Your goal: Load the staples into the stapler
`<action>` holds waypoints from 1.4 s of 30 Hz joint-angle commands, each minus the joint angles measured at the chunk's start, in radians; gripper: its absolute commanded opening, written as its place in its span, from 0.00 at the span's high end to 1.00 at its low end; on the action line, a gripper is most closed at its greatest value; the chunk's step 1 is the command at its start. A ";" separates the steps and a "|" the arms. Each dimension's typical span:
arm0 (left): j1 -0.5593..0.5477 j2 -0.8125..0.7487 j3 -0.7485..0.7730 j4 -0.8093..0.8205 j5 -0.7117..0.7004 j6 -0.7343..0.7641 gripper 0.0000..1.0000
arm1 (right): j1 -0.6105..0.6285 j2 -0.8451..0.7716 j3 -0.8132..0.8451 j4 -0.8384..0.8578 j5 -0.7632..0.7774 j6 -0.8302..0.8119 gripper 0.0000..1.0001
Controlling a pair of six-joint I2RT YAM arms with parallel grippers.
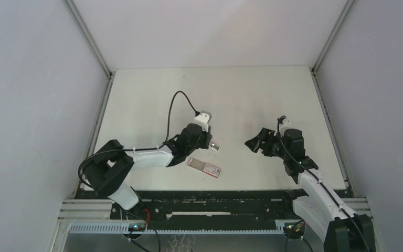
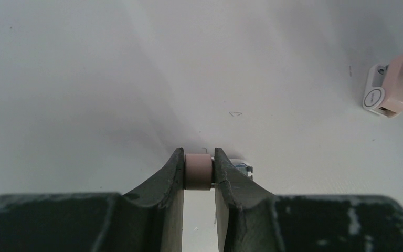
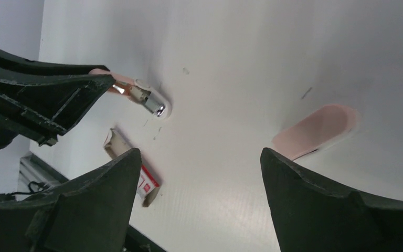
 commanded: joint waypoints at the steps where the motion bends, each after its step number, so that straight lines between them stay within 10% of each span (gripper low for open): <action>1: -0.032 -0.056 -0.029 -0.005 -0.156 -0.095 0.92 | 0.128 0.026 -0.019 0.077 0.157 0.160 0.18; 20: -0.148 -0.022 0.014 -0.143 -0.278 -0.189 0.91 | 0.441 0.662 0.149 0.510 0.112 0.322 0.42; 42: -0.232 0.010 0.078 -0.208 -0.209 -0.281 0.63 | 0.458 0.815 0.212 0.561 0.070 0.318 0.61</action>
